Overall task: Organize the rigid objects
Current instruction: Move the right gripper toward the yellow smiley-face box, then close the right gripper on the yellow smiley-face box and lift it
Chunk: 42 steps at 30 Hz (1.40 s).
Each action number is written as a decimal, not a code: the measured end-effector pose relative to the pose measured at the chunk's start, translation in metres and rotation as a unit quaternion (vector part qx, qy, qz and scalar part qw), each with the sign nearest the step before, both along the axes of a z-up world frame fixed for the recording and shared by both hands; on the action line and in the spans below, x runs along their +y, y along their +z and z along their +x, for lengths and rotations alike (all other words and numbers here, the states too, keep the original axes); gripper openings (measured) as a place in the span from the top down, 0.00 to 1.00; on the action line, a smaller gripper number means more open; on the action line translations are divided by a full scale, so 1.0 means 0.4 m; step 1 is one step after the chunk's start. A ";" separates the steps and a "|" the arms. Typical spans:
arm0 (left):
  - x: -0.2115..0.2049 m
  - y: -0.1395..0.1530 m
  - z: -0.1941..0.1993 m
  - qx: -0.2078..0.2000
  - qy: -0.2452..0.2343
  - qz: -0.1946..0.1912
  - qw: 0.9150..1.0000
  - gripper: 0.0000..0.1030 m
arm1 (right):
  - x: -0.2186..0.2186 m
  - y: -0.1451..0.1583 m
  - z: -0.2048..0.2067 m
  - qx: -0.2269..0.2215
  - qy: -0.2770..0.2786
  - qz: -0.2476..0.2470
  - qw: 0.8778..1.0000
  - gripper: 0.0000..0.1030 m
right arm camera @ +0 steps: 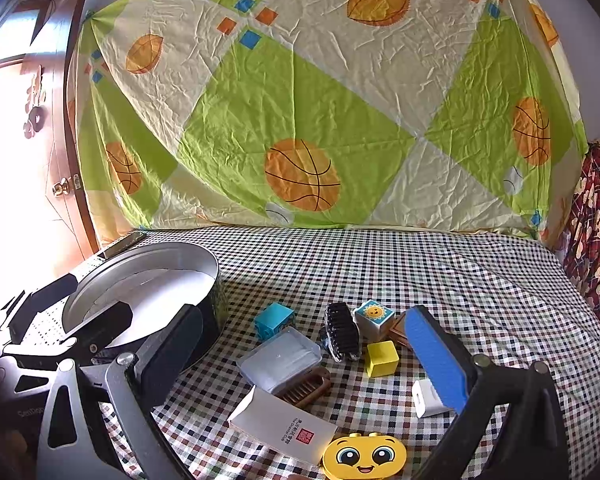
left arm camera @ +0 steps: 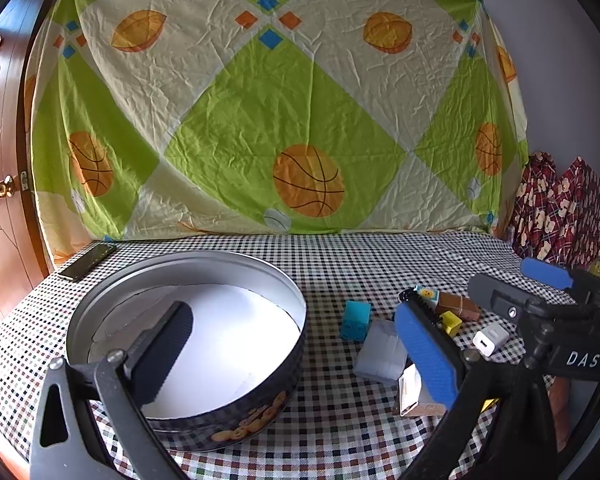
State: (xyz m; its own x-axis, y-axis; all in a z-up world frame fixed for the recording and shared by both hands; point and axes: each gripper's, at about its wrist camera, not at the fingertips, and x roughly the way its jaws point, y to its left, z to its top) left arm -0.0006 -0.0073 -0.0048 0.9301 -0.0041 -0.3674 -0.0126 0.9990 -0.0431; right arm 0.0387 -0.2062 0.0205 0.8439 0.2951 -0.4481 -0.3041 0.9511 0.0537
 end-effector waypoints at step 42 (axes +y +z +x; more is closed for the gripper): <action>-0.083 -0.075 0.003 0.031 -0.027 0.024 0.999 0.00 | -0.085 -0.106 -0.004 0.047 -0.020 0.020 0.999 0.01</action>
